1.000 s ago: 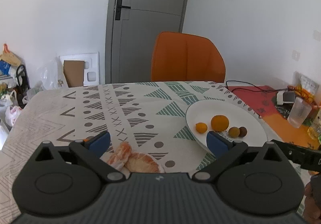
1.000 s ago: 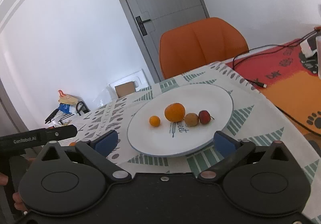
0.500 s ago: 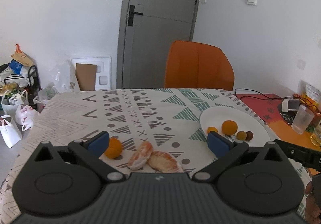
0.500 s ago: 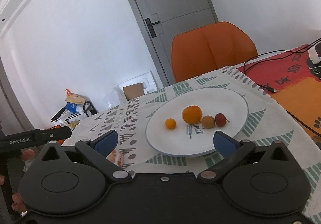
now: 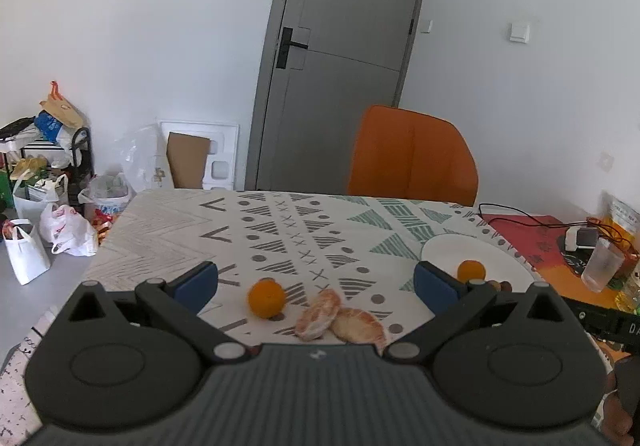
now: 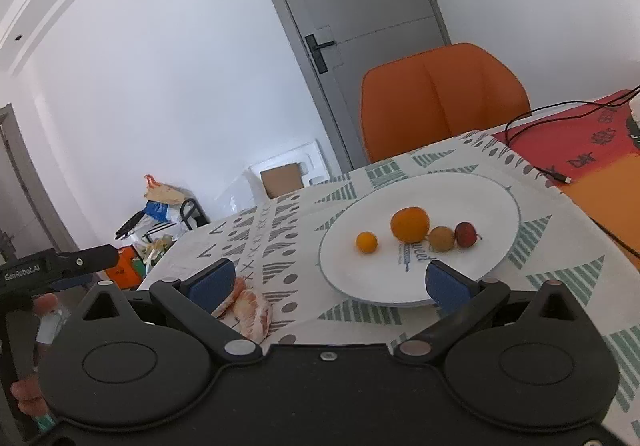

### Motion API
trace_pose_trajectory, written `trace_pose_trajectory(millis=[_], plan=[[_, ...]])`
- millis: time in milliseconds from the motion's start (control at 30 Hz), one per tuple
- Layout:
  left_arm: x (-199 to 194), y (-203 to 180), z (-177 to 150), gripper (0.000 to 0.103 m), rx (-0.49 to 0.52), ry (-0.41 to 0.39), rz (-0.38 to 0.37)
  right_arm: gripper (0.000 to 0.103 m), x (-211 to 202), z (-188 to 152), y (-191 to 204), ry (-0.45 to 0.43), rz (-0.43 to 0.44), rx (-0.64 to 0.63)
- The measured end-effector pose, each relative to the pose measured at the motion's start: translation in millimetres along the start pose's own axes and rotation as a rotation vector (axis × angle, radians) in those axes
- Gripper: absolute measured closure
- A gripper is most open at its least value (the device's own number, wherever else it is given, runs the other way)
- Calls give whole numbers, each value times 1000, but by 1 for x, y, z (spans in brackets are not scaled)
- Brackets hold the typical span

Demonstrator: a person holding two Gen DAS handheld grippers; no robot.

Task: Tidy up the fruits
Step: 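Move both grippers back toward the fruit left on the table, then grasp the small tangerine with the left gripper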

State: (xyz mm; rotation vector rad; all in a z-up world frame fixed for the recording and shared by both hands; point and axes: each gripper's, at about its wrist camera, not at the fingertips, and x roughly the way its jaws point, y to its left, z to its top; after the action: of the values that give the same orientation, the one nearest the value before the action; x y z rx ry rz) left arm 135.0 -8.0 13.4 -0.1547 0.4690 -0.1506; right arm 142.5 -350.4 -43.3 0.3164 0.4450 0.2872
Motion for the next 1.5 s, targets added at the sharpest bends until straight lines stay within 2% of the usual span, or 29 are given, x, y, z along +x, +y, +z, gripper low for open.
trace_pose_trajectory(millis=[500,700,767,1000,1167,1300,1433,1500], plan=[[-8,18,-25,0,5,62,23,0,14,-8,24,95,81,-59],[-9,24,-39,5,-24,94,36,0,19,-12,27,126,94,-64],[-9,24,-43,9,-25,102,33,0,22,-16,31,138,97,-84],[-6,26,-58,12,-22,131,34,0,27,-27,43,178,101,-149],[-2,27,-69,29,-17,167,20,1,31,-37,50,210,108,-181],[0,28,-78,31,-22,192,16,1,35,-43,56,226,113,-198],[2,28,-83,44,-25,212,2,8,38,-45,59,235,110,-211],[4,26,-87,46,-23,221,-4,10,43,-47,60,246,106,-217]])
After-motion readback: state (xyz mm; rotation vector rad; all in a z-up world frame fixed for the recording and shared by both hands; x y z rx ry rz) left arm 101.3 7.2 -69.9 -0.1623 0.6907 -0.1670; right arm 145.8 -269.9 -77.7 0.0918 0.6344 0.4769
